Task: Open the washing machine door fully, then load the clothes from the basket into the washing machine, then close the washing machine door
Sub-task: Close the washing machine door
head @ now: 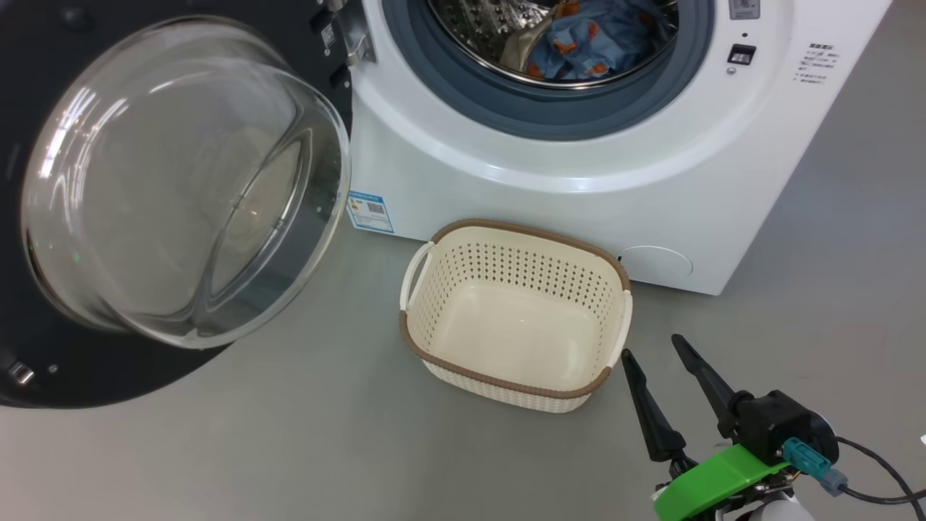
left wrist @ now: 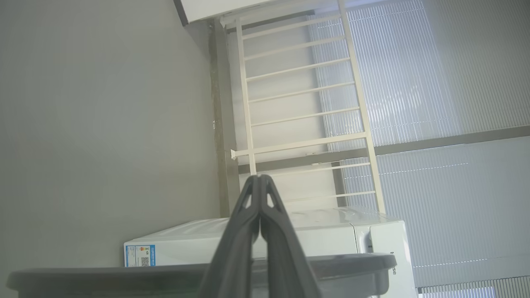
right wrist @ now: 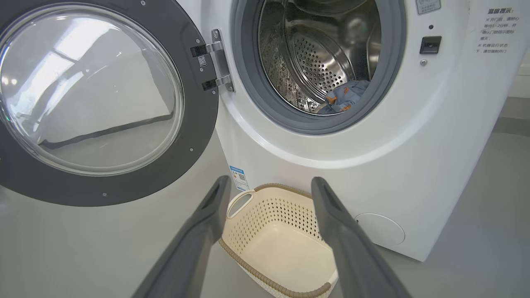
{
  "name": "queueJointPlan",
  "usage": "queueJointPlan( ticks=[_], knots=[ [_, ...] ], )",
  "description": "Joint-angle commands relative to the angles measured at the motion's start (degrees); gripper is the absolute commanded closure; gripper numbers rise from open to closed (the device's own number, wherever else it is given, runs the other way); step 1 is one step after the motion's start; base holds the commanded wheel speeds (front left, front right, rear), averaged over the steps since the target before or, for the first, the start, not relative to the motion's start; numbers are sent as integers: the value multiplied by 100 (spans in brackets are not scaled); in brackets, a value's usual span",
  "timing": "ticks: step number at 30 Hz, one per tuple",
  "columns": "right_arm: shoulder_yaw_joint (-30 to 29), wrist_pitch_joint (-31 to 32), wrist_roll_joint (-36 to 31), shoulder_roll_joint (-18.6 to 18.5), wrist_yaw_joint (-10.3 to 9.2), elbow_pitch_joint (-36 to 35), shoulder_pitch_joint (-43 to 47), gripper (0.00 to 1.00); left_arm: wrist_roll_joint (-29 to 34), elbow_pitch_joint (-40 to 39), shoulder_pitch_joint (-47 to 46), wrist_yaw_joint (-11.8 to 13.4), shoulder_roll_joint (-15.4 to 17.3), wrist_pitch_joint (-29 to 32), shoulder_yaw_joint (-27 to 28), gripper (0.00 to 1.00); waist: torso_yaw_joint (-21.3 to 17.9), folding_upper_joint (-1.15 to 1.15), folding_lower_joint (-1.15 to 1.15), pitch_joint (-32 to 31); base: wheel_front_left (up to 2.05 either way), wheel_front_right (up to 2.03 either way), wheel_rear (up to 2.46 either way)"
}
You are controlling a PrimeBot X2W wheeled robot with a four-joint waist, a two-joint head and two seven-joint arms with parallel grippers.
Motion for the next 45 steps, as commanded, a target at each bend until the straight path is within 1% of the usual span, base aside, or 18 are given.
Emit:
queueJointPlan(
  ticks=[1, 13, 17, 26, 32, 37, 38, 39, 45],
  knots=[
    [174, 6, -40, 17, 9, -143, -142, 0, -35, -105, -80, -53, 373, 102, 51, 100, -39, 0, 0, -21, 0, 0, 0],
    [189, 40, -4, 18, 9, -148, -104, 0, 80, -79, -125, -53, 303, 211, -168, 100, -156, 0, 0, -3, 0, 0, 0],
    [190, 43, 14, 19, 9, -158, -119, 0, 92, -68, -161, 49, 266, 309, -237, 100, -183, 0, 0, 42, 0, 0, 0],
    [173, 16, 46, 20, 9, -86, -156, 0, 91, -231, -134, 126, 207, 552, -350, 100, -217, 0, 0, 90, 0, 0, 0],
    [145, 9, 44, 22, 9, -75, -143, 0, -38, -430, -4, 169, 119, 1025, -432, 100, -180, 0, 0, 80, 0, 0, 0],
    [144, 3, 79, 24, 9, -34, -165, 0, -191, -653, 135, 254, 60, 1461, -466, 100, -135, 0, 0, 78, 0, 0, 0],
    [141, 3, 83, 24, 9, -27, -171, 0, -216, -709, 168, 275, 51, 1535, -470, 100, -125, 0, 0, 76, 0, 0, 0],
    [139, 1, 90, 24, 9, -11, -178, 0, -284, -838, 244, 315, 28, 1767, -504, 100, -108, 0, 0, 69, 0, 0, 0],
    [162, -18, 144, 26, 9, 52, -173, 0, -497, -1274, 492, 486, -68, 2362, -566, 100, -70, 0, 0, 36, 0, 0, 0]
  ],
)
